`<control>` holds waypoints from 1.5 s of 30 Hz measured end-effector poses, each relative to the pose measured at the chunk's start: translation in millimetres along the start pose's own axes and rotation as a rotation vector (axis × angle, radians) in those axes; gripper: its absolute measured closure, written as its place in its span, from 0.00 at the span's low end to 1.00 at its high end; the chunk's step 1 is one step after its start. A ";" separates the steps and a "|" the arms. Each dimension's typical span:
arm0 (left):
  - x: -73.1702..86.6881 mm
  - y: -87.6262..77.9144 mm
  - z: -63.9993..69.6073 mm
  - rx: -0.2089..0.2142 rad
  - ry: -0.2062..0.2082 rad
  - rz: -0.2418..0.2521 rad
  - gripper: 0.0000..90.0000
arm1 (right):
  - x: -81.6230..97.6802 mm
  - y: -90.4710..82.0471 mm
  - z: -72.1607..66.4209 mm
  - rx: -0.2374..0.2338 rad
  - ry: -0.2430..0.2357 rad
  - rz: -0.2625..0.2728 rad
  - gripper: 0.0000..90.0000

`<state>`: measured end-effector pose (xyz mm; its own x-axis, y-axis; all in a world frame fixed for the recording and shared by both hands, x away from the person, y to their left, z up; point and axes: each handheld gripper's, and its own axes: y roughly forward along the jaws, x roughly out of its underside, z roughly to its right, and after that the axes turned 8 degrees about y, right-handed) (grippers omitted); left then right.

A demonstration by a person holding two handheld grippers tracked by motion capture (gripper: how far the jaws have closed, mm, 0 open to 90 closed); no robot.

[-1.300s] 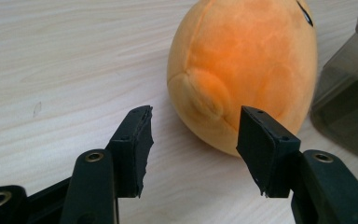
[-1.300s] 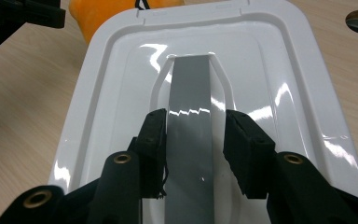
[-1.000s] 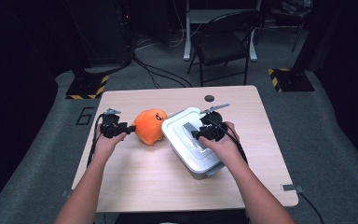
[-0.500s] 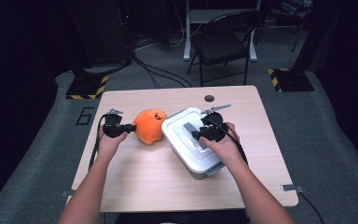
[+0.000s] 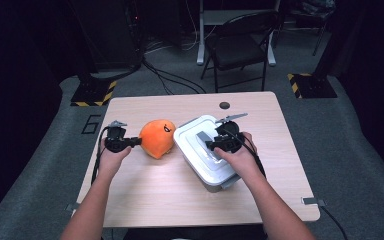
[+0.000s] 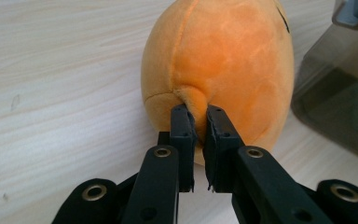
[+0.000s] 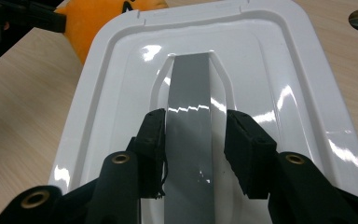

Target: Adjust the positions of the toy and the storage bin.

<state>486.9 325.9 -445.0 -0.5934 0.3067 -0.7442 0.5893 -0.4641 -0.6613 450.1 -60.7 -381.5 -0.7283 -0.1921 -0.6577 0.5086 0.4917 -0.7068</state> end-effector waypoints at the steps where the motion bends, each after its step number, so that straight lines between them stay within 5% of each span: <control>1: 2.2 -3.2 0.5 0.006 -0.008 0.003 0.92 | 0.0 0.0 0.0 0.001 -0.004 0.003 0.65; 18: 44.3 -53.7 11.6 0.005 0.001 0.005 0.92 | 3.9 -2.2 -0.8 0.007 -0.007 0.003 0.65; 23: 55.9 -66.0 12.9 0.005 -0.027 0.010 0.92 | 5.3 -4.8 -1.3 0.013 -0.013 0.010 0.65; 31: 61.7 -66.6 10.0 0.005 -0.038 0.036 0.88 | 5.9 -2.9 -1.4 0.017 -0.017 0.008 0.64; 45: 63.3 -70.1 5.5 -0.021 -0.014 0.030 0.62 | 3.4 -6.5 -4.4 0.019 -0.047 0.000 0.62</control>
<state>405.0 373.3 -445.2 -0.5827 0.2816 -0.7623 0.6183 -0.4551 -0.6408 442.3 -60.8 -378.0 -0.7065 -0.2319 -0.6687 0.5176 0.4752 -0.7116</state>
